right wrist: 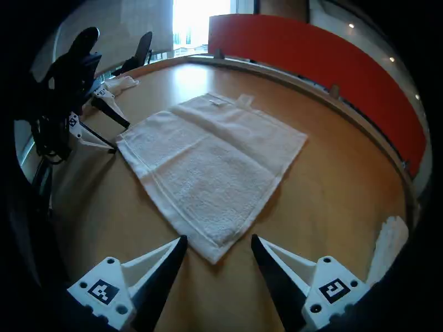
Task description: Fold towel
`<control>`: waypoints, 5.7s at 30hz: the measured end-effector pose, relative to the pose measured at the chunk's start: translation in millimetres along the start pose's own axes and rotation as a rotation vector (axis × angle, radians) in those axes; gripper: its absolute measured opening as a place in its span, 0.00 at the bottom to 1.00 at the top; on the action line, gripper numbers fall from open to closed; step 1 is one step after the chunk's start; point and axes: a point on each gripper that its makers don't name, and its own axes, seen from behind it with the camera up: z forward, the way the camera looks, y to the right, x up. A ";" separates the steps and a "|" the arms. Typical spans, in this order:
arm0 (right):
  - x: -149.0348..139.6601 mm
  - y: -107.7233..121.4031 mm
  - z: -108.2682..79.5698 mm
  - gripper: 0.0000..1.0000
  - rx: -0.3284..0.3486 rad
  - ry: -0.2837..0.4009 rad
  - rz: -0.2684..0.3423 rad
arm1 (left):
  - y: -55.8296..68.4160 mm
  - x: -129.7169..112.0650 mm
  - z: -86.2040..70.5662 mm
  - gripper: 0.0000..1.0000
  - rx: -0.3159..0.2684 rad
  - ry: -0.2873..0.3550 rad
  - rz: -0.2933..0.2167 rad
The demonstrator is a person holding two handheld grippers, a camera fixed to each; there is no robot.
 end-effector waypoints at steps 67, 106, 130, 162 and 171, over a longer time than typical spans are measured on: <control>67.3 1.1 -45.6 0.16 -0.004 0.124 0.003 | -1.2 53.9 -54.4 0.16 0.053 0.047 -0.141; 96.1 -8.1 -110.3 0.16 -0.004 0.159 -0.010 | 14.8 93.3 -127.2 0.16 0.047 0.105 -0.175; 114.4 28.2 -70.6 0.16 -0.029 0.108 -0.048 | -21.5 121.6 -89.2 0.16 0.085 0.120 -0.186; 91.1 55.2 -4.0 0.16 -0.021 0.005 0.003 | -45.5 97.2 -13.2 0.16 0.107 0.028 -0.215; 84.2 57.3 11.0 0.16 -0.015 -0.016 0.019 | -49.0 88.8 5.1 0.16 0.127 0.008 -0.217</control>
